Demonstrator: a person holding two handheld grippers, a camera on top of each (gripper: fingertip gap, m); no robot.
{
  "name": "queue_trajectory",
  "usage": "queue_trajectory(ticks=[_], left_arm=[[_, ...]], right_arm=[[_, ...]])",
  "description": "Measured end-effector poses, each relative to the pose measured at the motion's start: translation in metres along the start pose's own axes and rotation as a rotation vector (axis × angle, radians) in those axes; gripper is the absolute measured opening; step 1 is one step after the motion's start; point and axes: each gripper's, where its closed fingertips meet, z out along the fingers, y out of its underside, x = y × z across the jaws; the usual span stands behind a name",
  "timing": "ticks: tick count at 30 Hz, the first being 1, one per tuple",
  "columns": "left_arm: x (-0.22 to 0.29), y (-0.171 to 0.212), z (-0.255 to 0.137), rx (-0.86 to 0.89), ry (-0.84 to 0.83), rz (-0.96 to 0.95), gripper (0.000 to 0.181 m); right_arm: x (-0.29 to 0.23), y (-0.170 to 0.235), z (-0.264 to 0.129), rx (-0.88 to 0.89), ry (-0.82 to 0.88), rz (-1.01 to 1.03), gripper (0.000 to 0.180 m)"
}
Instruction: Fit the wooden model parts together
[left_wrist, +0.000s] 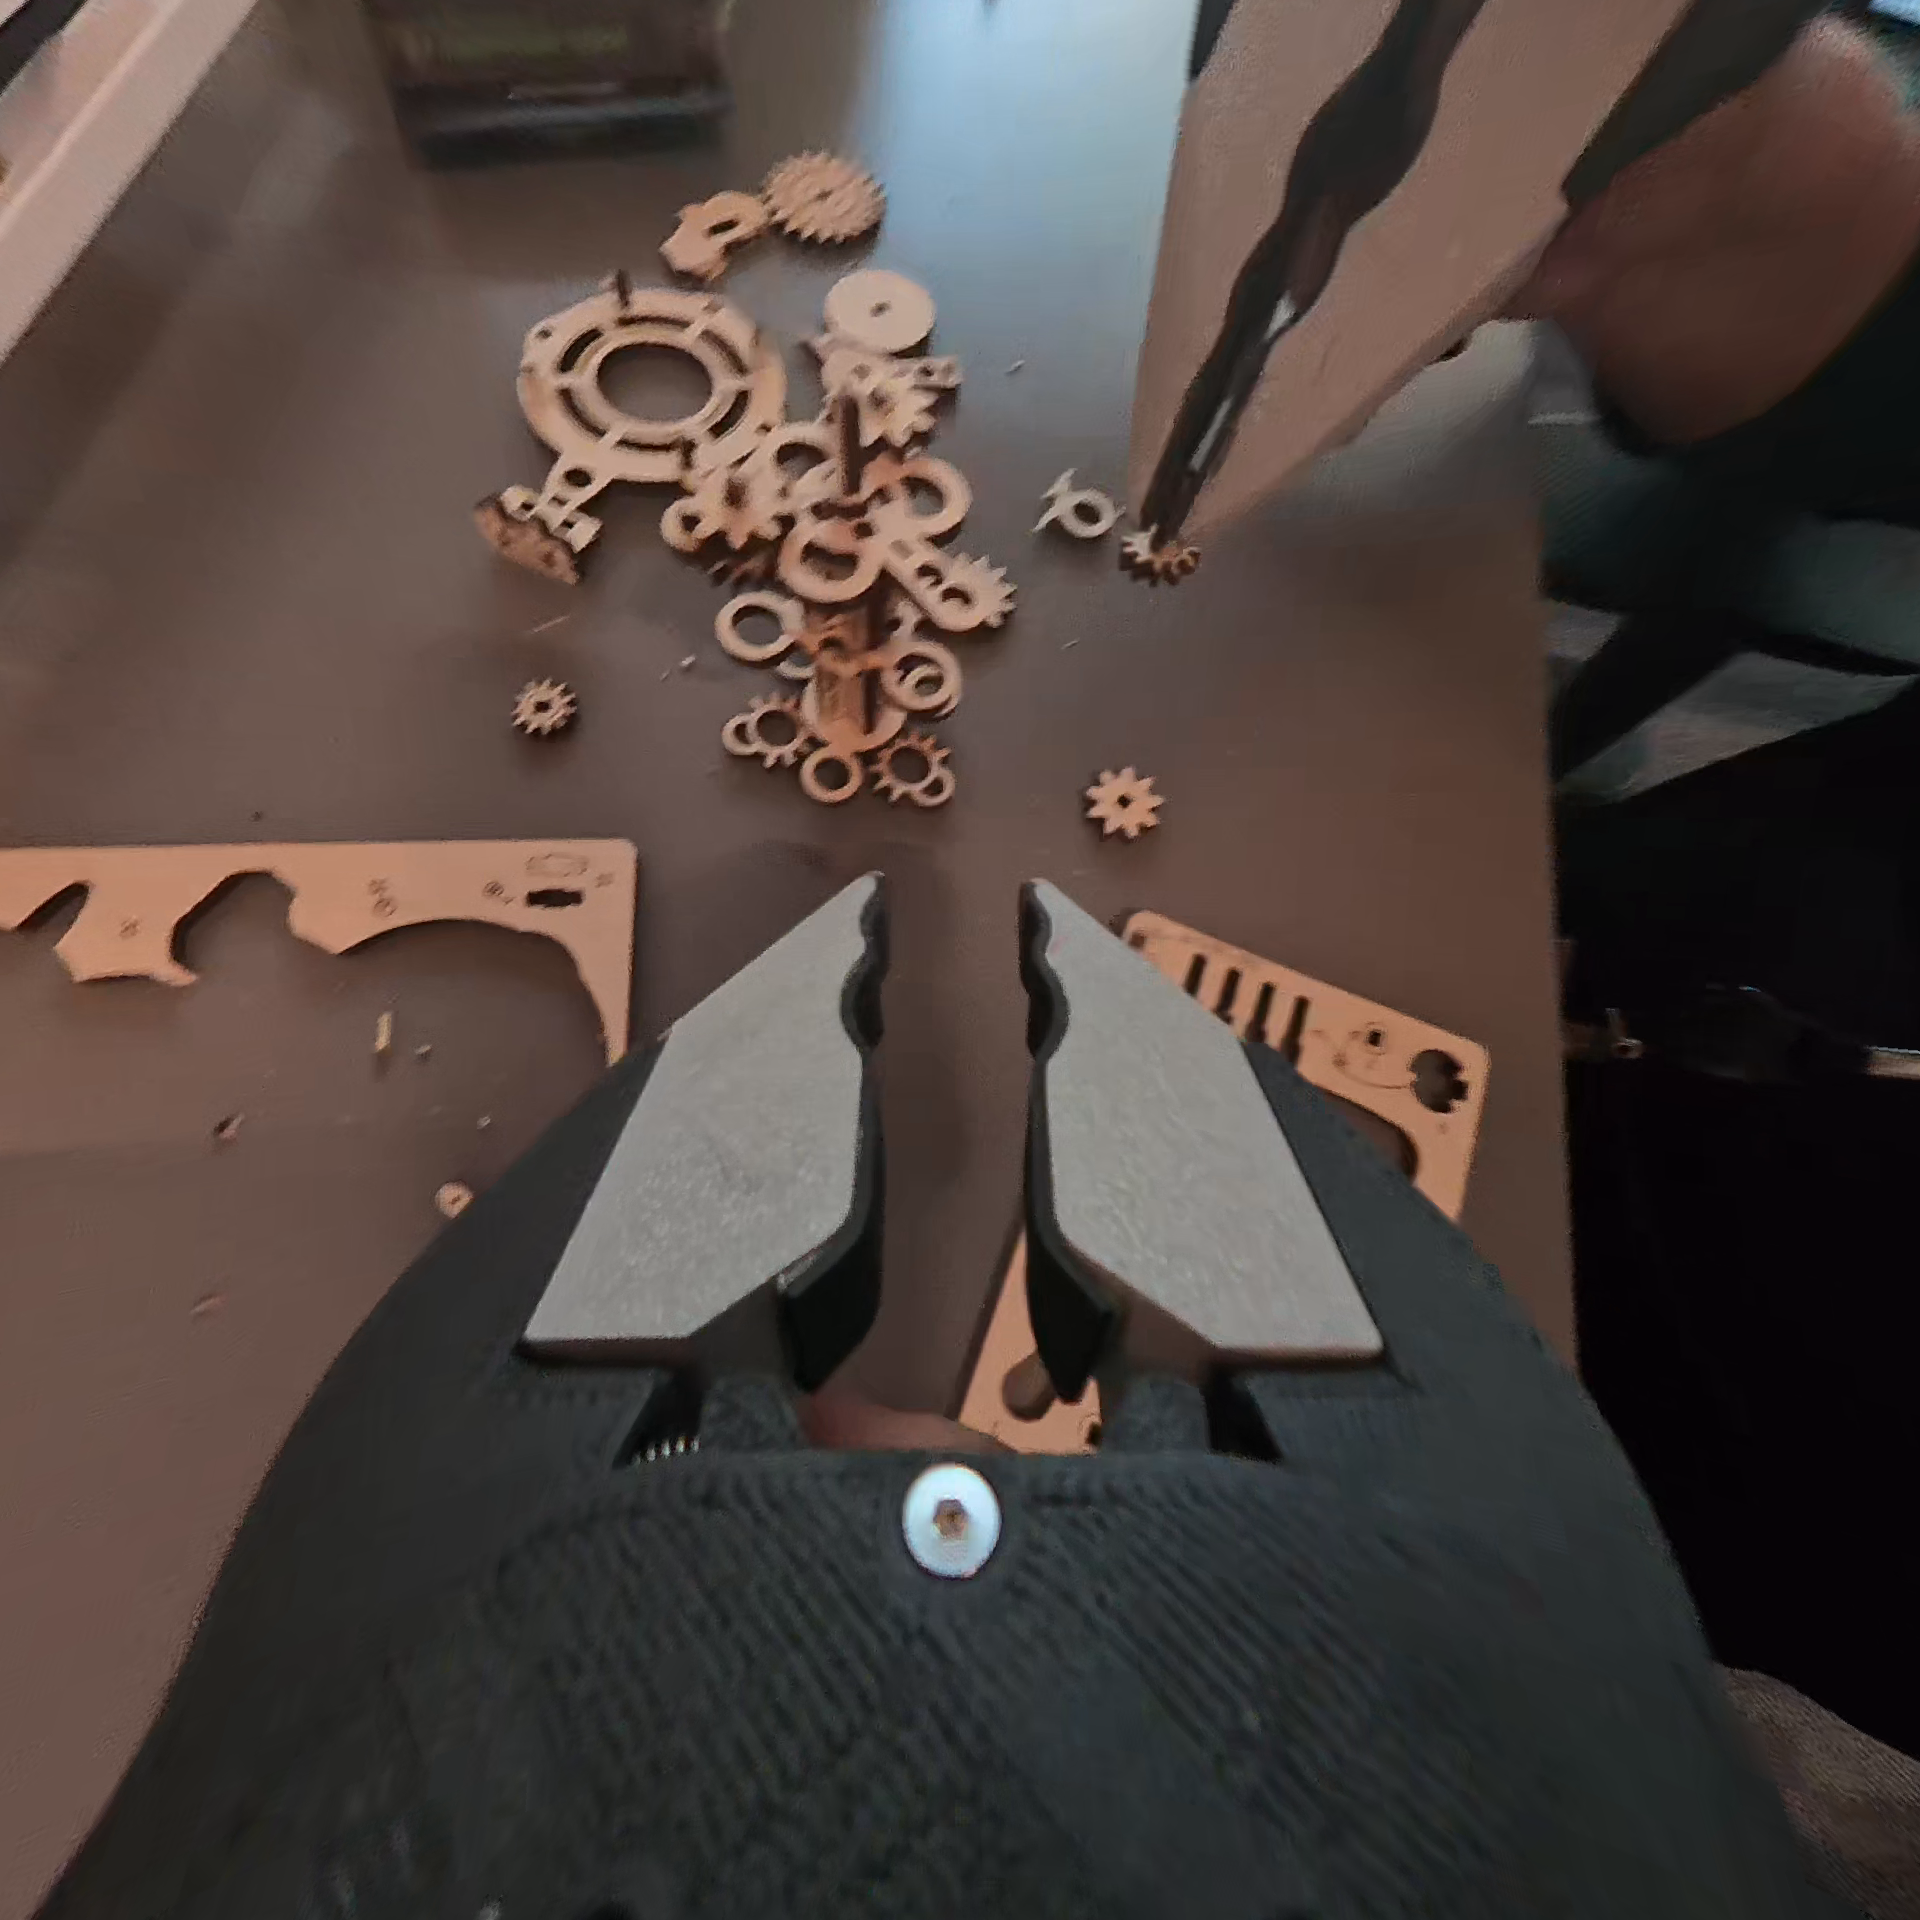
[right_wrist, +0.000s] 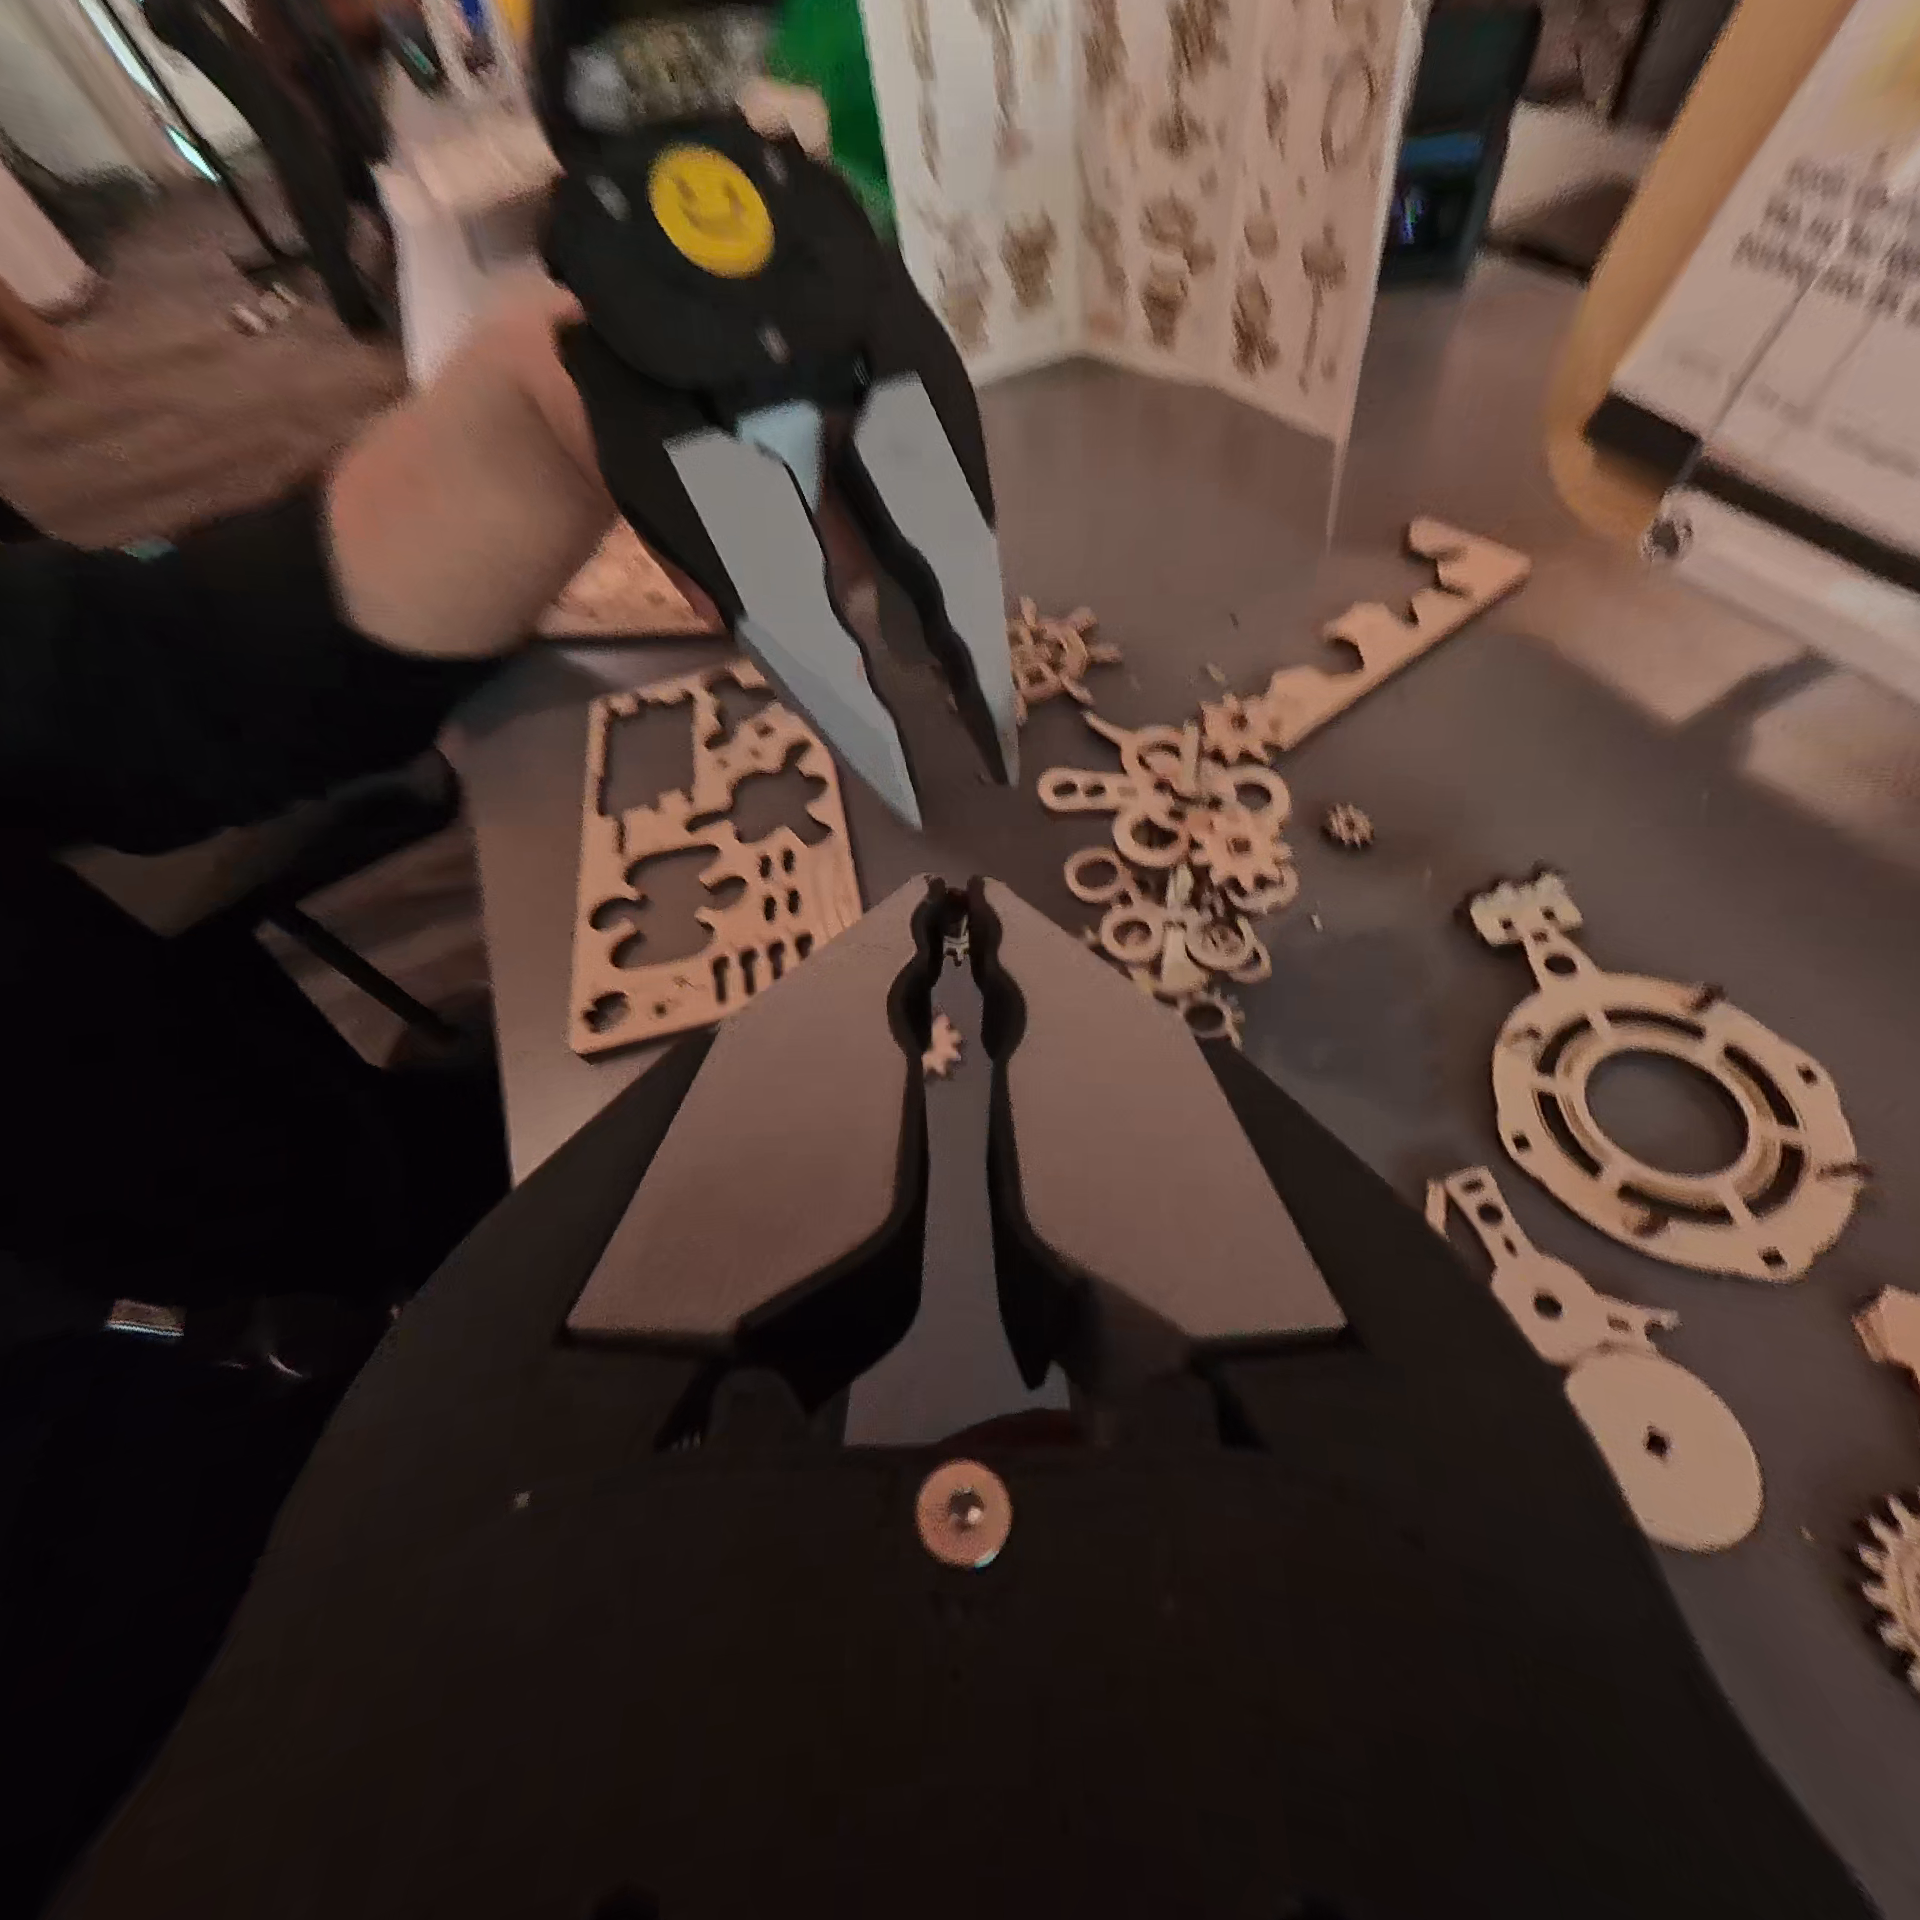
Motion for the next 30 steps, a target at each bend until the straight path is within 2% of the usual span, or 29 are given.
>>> queue_trajectory(ticks=[6, 11, 16, 30], left_arm=[[0.033, -0.026, -0.002, 0.148, 0.177, 0.034, 0.024], [0.053, -0.035, -0.001, 0.206, 0.26, 0.067, 0.025], [0.046, -0.041, 0.001, 0.235, 0.204, 0.066, 0.025], [0.048, -0.047, -0.001, 0.276, 0.225, 0.065, 0.013]], right_arm=[[-0.021, -0.021, -0.001, 0.116, -0.157, -0.042, 0.0], [-0.028, -0.02, 0.005, 0.115, -0.189, -0.075, 0.0], [-0.03, -0.02, 0.01, 0.103, -0.188, -0.082, 0.0], [-0.027, -0.019, 0.015, 0.095, -0.15, -0.1, 0.0]])
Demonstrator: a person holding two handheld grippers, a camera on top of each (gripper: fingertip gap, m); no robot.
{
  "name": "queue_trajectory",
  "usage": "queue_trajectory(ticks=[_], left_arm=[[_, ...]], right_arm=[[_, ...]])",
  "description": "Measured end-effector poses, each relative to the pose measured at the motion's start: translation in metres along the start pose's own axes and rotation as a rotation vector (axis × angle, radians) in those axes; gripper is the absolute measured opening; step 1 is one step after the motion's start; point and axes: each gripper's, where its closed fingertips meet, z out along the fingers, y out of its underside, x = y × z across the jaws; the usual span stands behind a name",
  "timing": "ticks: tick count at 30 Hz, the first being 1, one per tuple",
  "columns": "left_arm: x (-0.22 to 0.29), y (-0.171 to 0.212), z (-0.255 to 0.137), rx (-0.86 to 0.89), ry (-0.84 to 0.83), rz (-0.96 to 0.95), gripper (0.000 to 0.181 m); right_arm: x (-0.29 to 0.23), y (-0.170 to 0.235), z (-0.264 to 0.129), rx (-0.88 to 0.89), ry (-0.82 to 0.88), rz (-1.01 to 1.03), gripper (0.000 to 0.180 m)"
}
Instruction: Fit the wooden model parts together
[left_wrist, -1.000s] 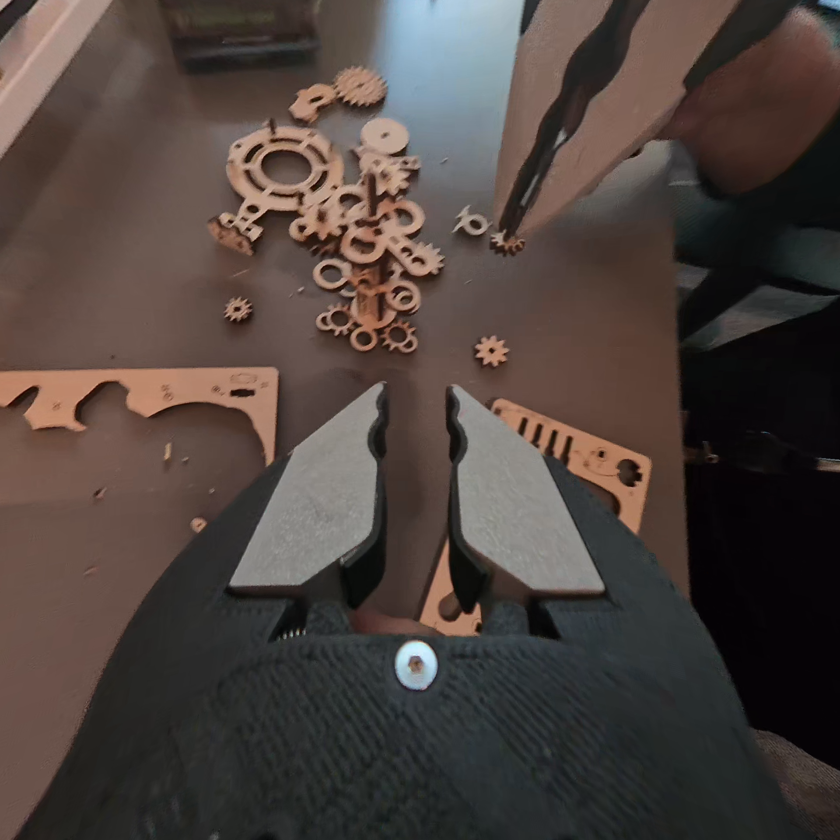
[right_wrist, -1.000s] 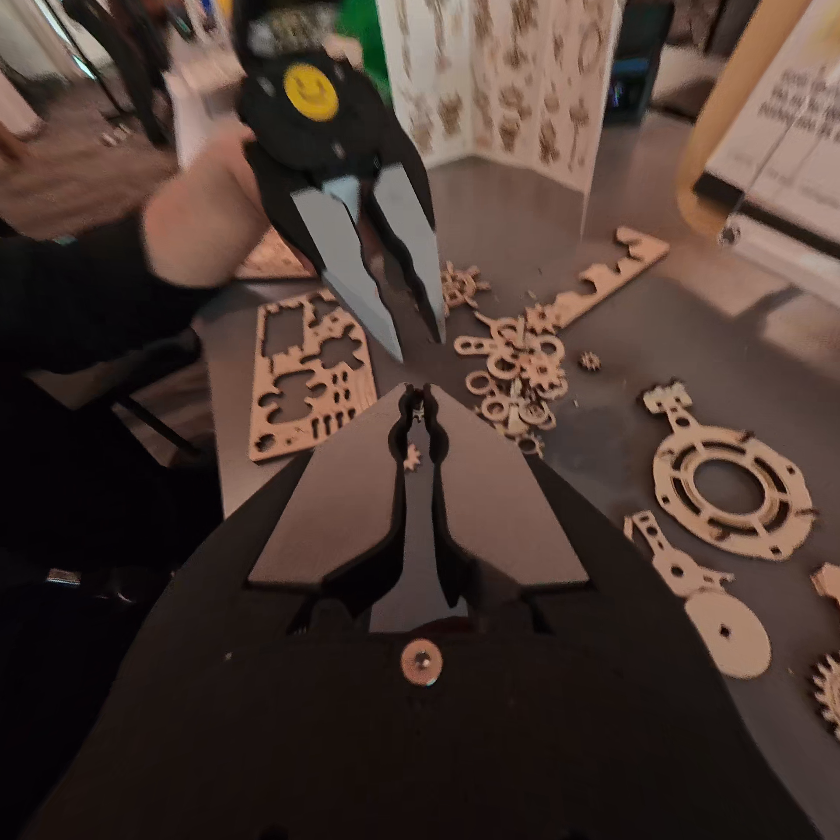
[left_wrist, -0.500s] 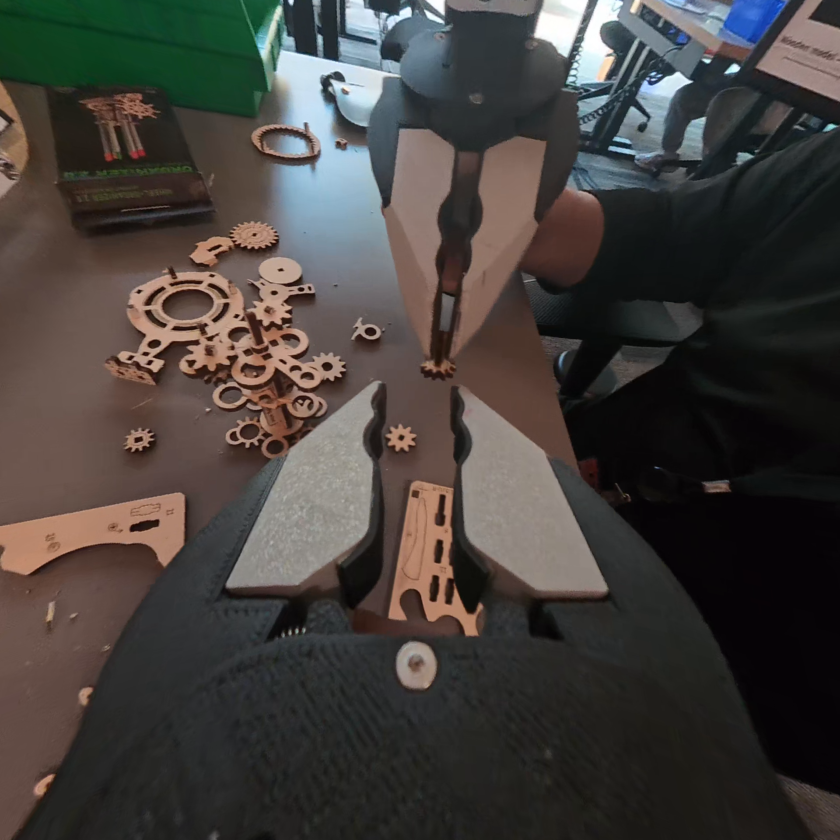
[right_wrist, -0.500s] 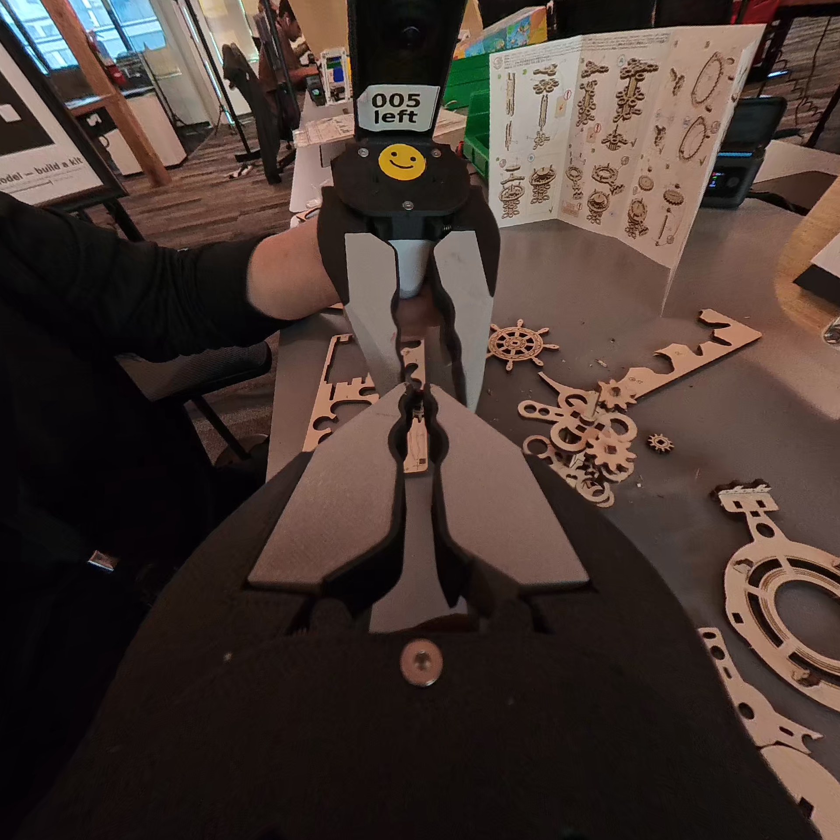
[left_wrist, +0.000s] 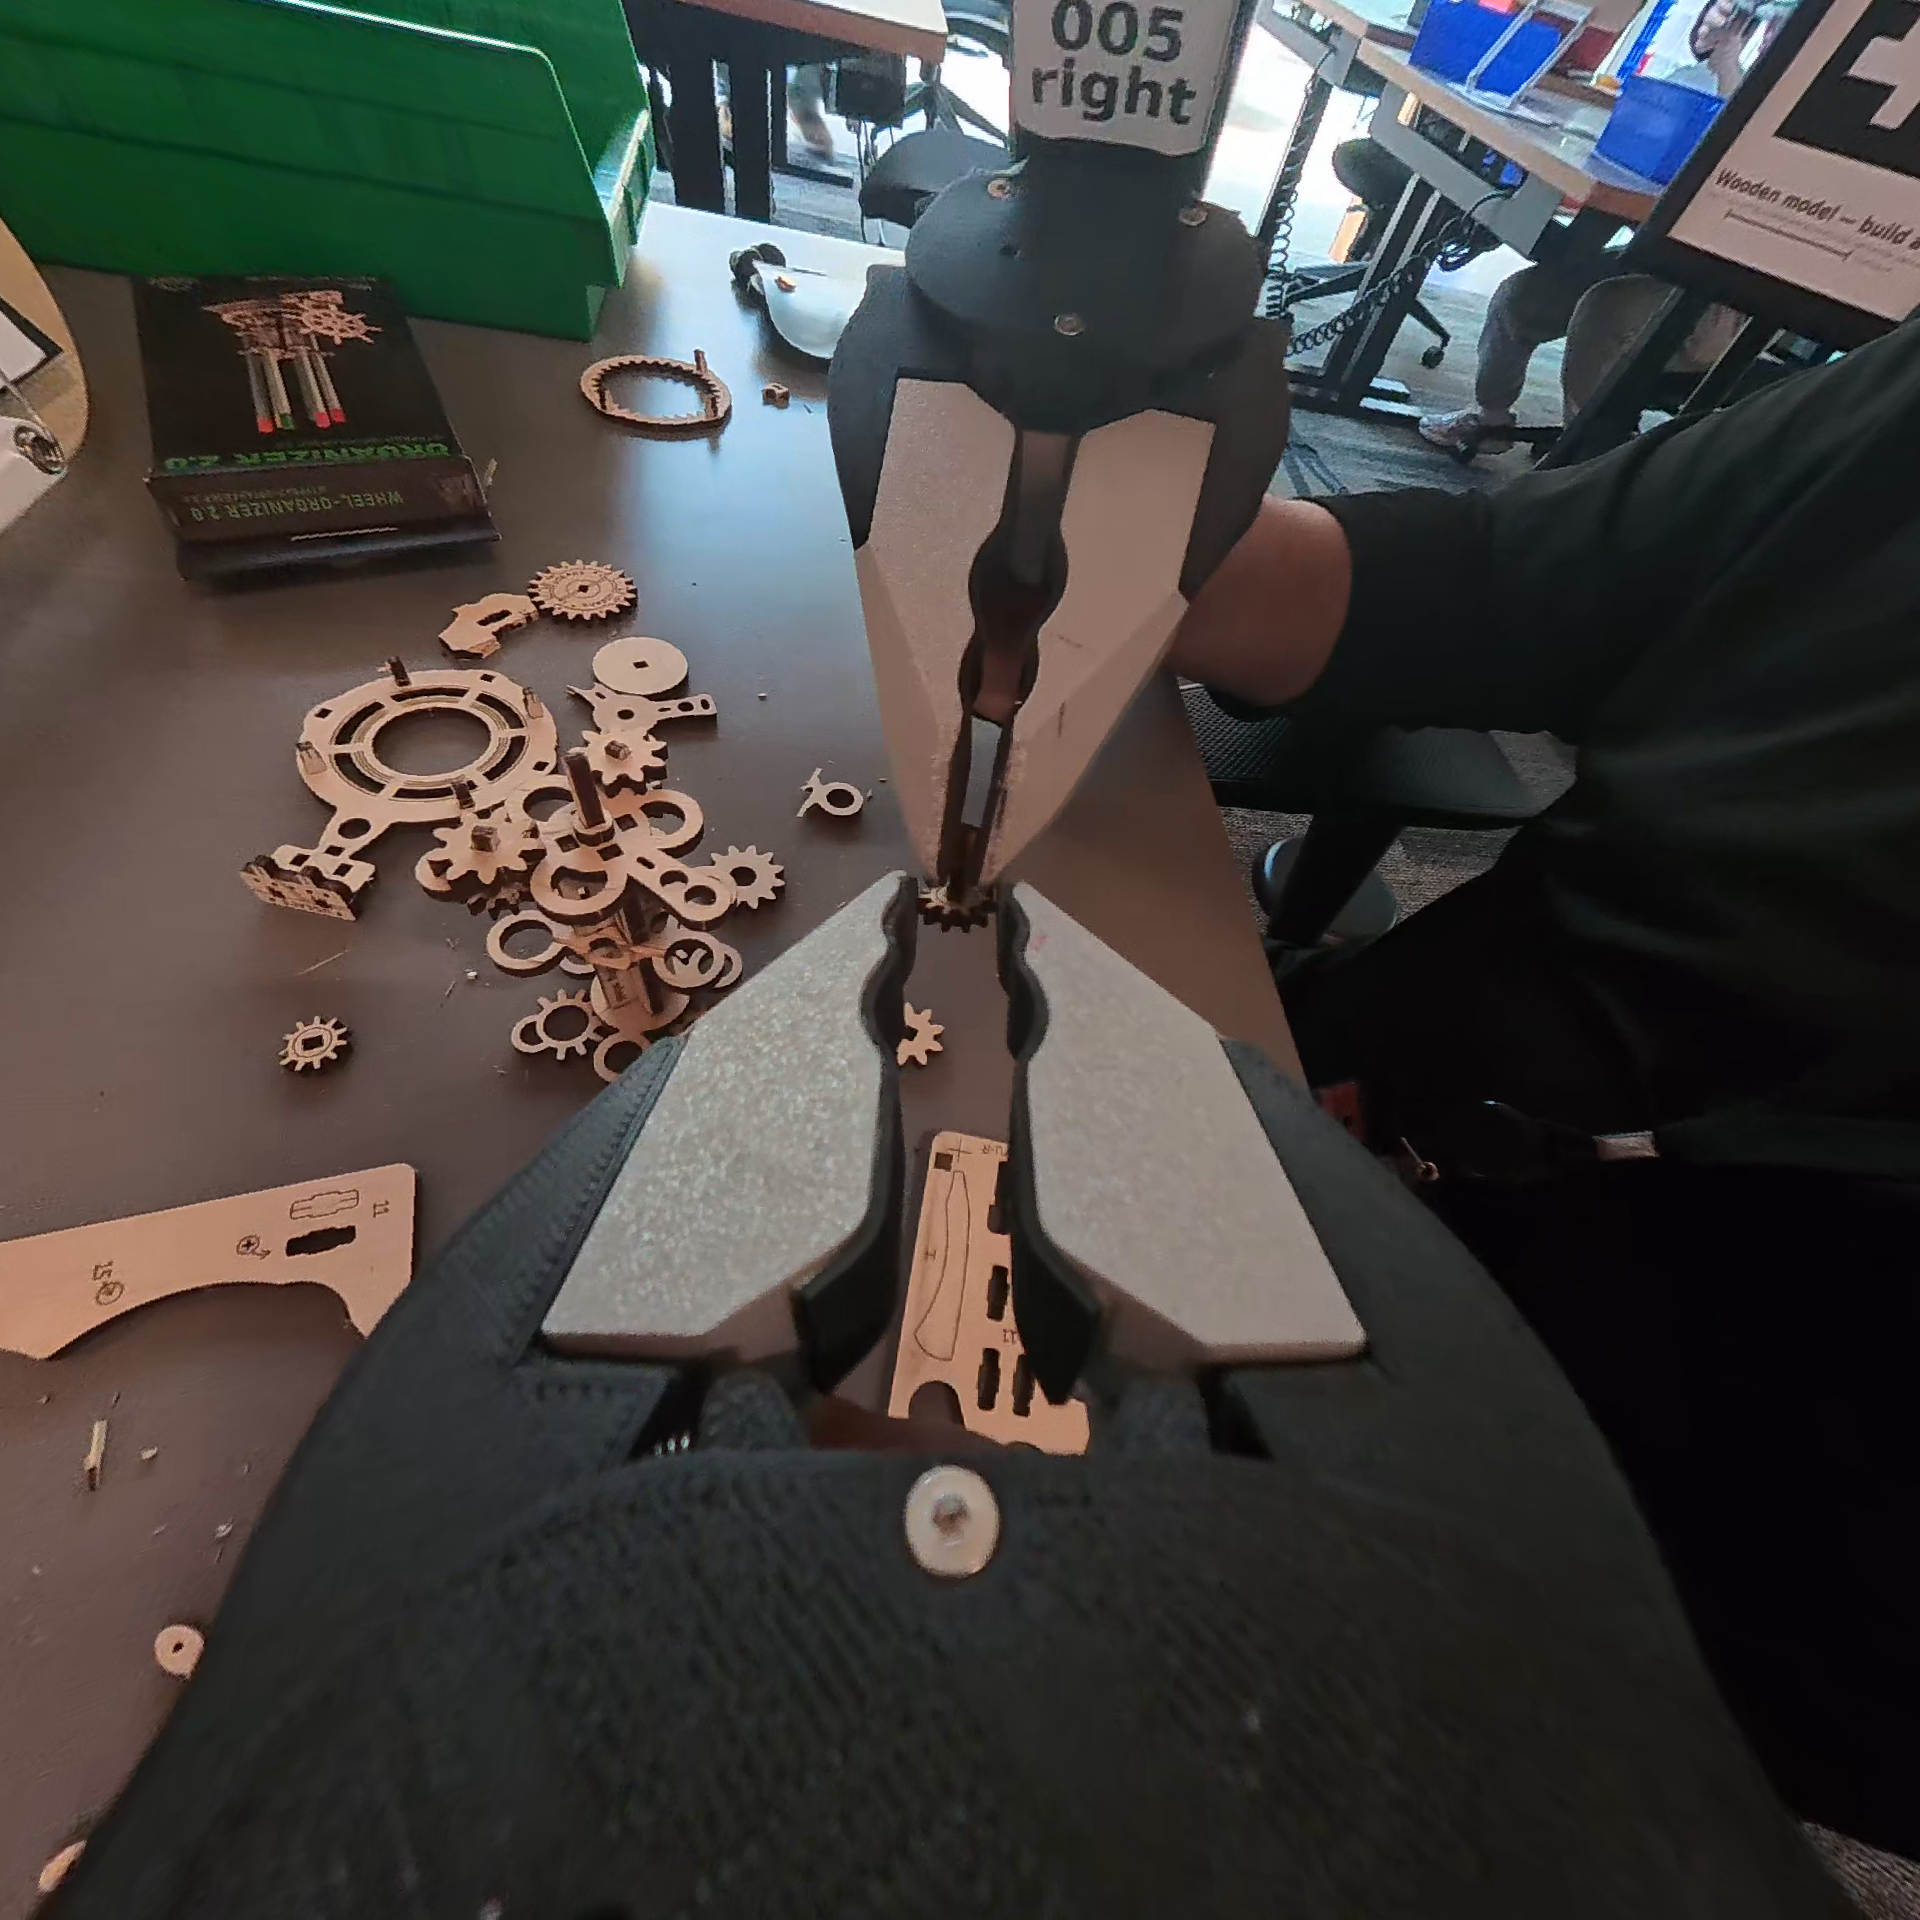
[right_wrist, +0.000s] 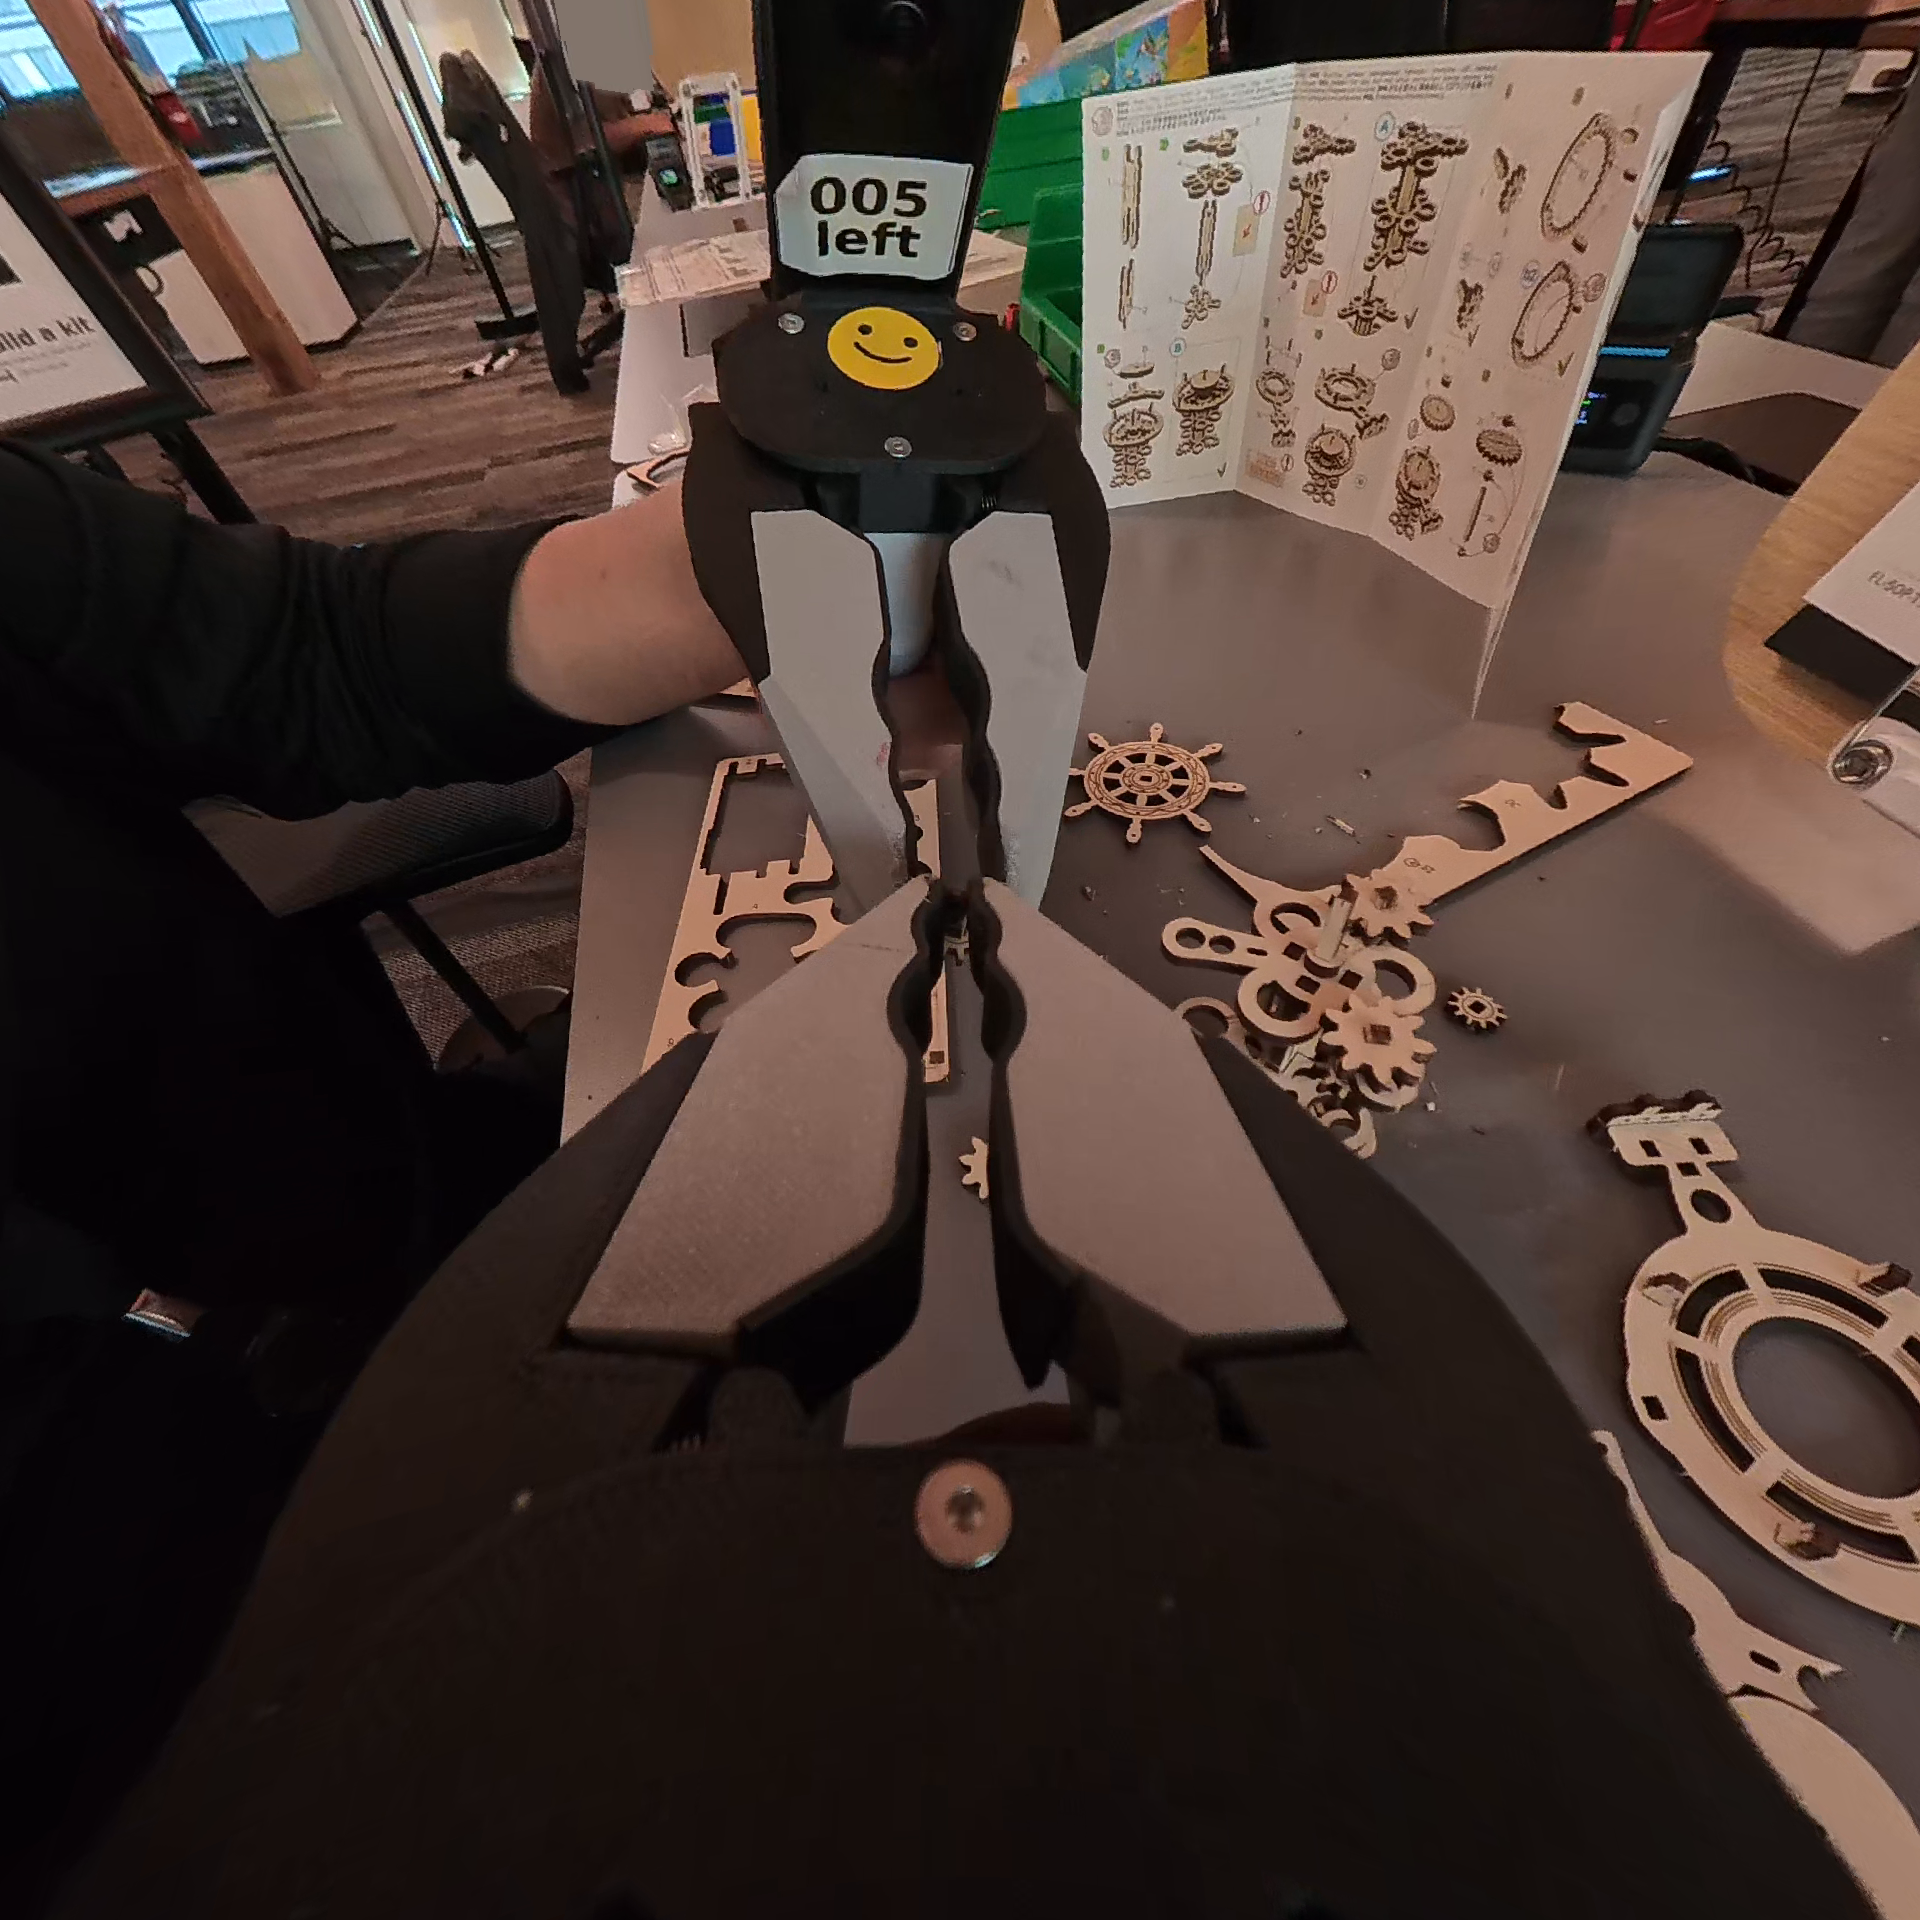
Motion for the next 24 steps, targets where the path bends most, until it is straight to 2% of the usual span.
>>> queue_trajectory(ticks=[5, 10, 13, 16, 24], left_arm=[[-0.008, 0.001, 0.0, 0.007, -0.037, -0.001, 0.013], [-0.032, 0.021, 0.0, -0.076, -0.118, -0.061, 0.012], [-0.047, 0.033, 0.001, -0.128, -0.182, -0.114, 0.012], [-0.049, 0.03, 0.004, -0.112, -0.202, -0.092, 0.012], [-0.057, 0.027, 0.004, -0.088, -0.249, -0.097, 0.013]], right_arm=[[0.008, -0.001, -0.006, 0.0, 0.029, 0.017, 0.006], [0.025, -0.008, -0.028, 0.027, 0.107, 0.011, 0.008], [0.032, -0.005, -0.034, 0.026, 0.14, 0.015, 0.007], [0.04, 0.003, -0.033, -0.006, 0.176, 0.013, 0.009], [0.059, -0.004, -0.038, -0.034, 0.229, -0.005, 0.027]])
